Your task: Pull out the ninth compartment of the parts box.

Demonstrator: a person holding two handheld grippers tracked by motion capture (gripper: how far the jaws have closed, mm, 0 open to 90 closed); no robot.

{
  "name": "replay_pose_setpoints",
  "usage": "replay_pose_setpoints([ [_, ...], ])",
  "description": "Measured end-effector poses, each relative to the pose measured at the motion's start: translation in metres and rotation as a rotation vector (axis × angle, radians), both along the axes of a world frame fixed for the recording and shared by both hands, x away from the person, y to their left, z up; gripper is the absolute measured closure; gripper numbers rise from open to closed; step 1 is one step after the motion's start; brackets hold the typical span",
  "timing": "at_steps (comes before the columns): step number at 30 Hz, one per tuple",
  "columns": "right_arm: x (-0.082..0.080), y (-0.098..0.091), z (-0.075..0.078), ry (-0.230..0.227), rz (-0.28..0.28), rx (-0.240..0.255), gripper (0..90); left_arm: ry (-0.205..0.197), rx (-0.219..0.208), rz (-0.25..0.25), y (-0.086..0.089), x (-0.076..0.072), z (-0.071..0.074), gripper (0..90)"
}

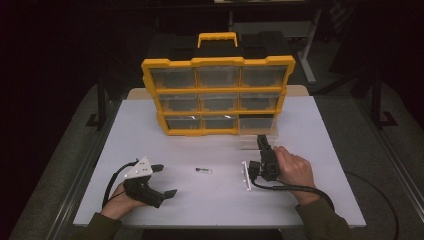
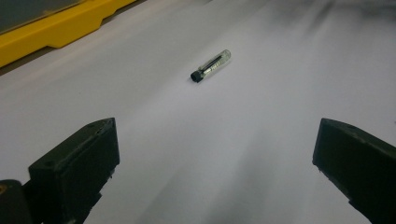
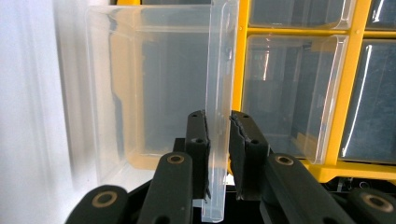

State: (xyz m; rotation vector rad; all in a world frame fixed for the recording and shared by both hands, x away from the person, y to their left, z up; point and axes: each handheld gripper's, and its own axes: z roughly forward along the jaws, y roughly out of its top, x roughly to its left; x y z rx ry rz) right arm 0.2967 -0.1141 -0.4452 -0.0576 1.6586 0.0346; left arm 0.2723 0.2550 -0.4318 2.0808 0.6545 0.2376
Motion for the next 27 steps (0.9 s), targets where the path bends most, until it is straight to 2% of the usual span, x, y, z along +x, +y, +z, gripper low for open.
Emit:
replay_pose_setpoints([
  [16,-0.0014,0.0005,-0.003,-0.012,-0.002,0.004,75.9,-0.007,0.009,-0.008,0.0,0.0005,-0.0002,0.4],
  [17,-0.0014,0.0005,-0.003,-0.013,-0.001,0.004,75.1,-0.006,0.007,-0.006,0.0,0.0006,-0.0003,0.4],
  [18,-0.0017,0.0009,-0.0034,-0.021,0.004,0.002,70.3,-0.006,0.008,-0.006,0.0,0.0006,-0.0003,0.4],
  [27,-0.0076,0.001,-0.0019,-0.035,0.026,0.027,58.6,-0.001,0.005,-0.001,0.0,-0.0005,0.0,0.4],
])
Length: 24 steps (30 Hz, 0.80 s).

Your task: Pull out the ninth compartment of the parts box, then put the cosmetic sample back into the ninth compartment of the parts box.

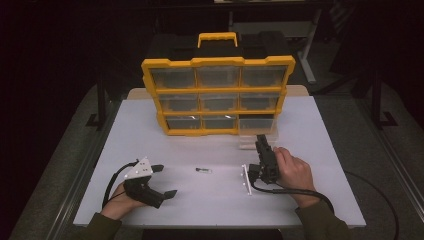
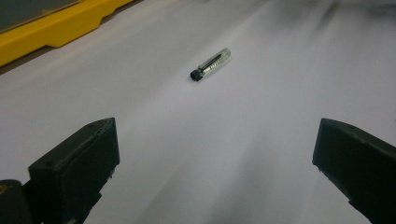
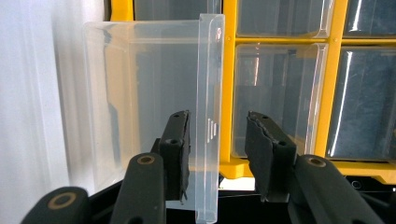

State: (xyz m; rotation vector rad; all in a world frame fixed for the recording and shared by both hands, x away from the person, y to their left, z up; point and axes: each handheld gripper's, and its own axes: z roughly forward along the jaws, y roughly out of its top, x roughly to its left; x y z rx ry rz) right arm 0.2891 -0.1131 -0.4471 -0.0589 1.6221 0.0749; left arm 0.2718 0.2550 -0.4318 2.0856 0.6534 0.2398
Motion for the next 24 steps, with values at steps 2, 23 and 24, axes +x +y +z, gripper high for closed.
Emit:
replay_pose_setpoints([
  [2,-0.001,0.0,0.0,-0.004,-0.001,0.006,56.8,0.001,-0.004,0.002,0.0,0.0,0.0,0.4],
  [23,-0.023,0.005,0.0,-0.021,0.021,0.042,33.3,-0.008,-0.004,0.003,0.001,-0.001,0.002,0.4],
  [24,-0.023,0.005,0.0,-0.016,0.018,0.041,32.2,-0.006,-0.007,0.006,0.001,-0.001,0.002,0.4],
])
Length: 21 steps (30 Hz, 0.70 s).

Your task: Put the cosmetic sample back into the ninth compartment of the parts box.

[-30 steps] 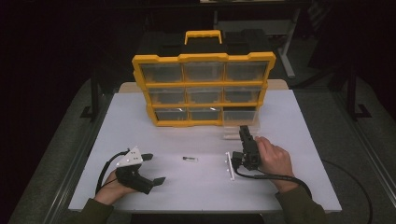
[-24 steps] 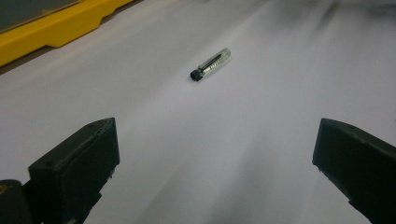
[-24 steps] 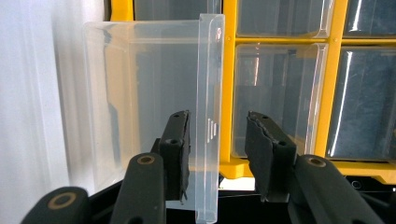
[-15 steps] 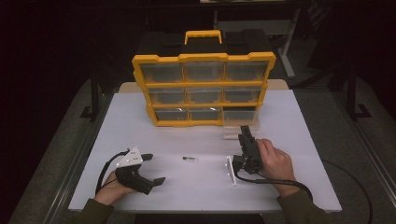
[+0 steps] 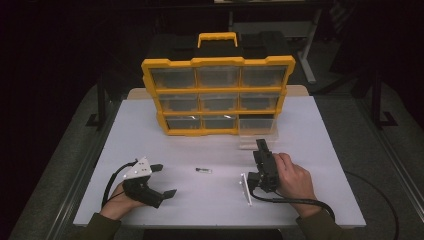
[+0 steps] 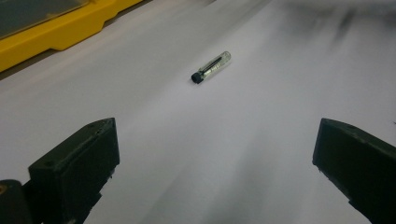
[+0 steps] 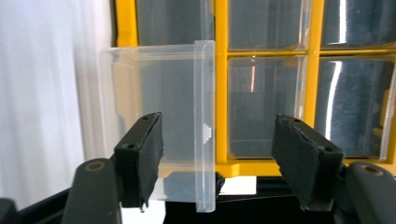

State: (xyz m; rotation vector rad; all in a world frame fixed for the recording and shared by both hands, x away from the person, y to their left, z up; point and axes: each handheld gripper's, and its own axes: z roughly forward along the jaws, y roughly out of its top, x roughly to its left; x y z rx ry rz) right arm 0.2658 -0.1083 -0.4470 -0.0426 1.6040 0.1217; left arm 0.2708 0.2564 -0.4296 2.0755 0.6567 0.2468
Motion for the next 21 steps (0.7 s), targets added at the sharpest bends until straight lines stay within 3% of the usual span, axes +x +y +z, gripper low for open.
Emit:
replay_pose_setpoints([
  [8,-0.009,-0.003,-0.002,0.021,-0.004,0.001,24.0,-0.005,0.01,-0.007,0.001,0.0,0.0,0.4],
  [11,-0.014,-0.004,-0.003,0.019,-0.004,0.01,17.0,-0.006,0.012,-0.007,0.001,0.0,0.001,0.4],
  [16,-0.019,-0.006,-0.005,0.006,-0.004,0.016,14.0,-0.006,0.01,-0.005,0.001,-0.001,0.0,0.4],
  [21,-0.024,-0.008,-0.007,0.027,-0.006,0.015,8.7,-0.007,0.003,-0.006,0.001,-0.001,0.001,0.4],
])
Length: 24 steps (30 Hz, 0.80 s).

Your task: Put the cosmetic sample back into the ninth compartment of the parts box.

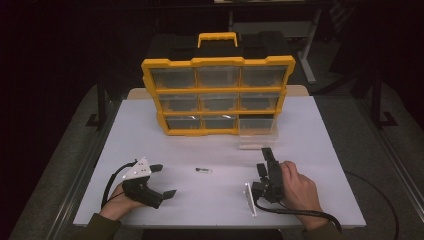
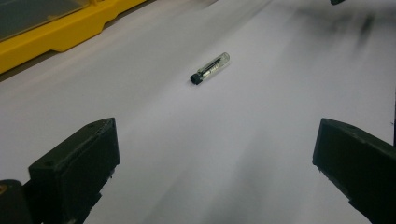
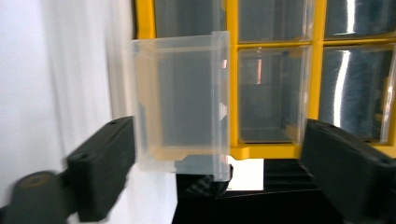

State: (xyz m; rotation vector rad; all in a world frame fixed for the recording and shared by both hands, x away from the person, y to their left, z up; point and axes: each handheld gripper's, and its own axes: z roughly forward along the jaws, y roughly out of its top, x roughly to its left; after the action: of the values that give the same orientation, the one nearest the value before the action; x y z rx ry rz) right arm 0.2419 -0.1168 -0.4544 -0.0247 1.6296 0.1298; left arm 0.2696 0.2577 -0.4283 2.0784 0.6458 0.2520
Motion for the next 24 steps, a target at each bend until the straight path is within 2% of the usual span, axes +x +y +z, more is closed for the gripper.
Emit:
replay_pose_setpoints([
  [4,-0.003,-0.002,-0.005,0.004,0.0,0.013,3.4,0.003,-0.01,0.0,0.0,-0.001,0.001,0.4],
  [9,-0.004,-0.005,-0.012,0.016,0.003,0.016,0.0,0.003,0.001,-0.005,0.0,-0.001,-0.001,0.4],
  [17,-0.003,-0.005,-0.019,0.04,0.0,0.02,0.0,0.004,-0.008,-0.001,0.0,-0.001,-0.001,0.4],
  [24,-0.003,-0.005,-0.018,0.044,-0.005,0.043,0.0,0.005,0.001,0.0,0.0,-0.001,-0.001,0.3],
])
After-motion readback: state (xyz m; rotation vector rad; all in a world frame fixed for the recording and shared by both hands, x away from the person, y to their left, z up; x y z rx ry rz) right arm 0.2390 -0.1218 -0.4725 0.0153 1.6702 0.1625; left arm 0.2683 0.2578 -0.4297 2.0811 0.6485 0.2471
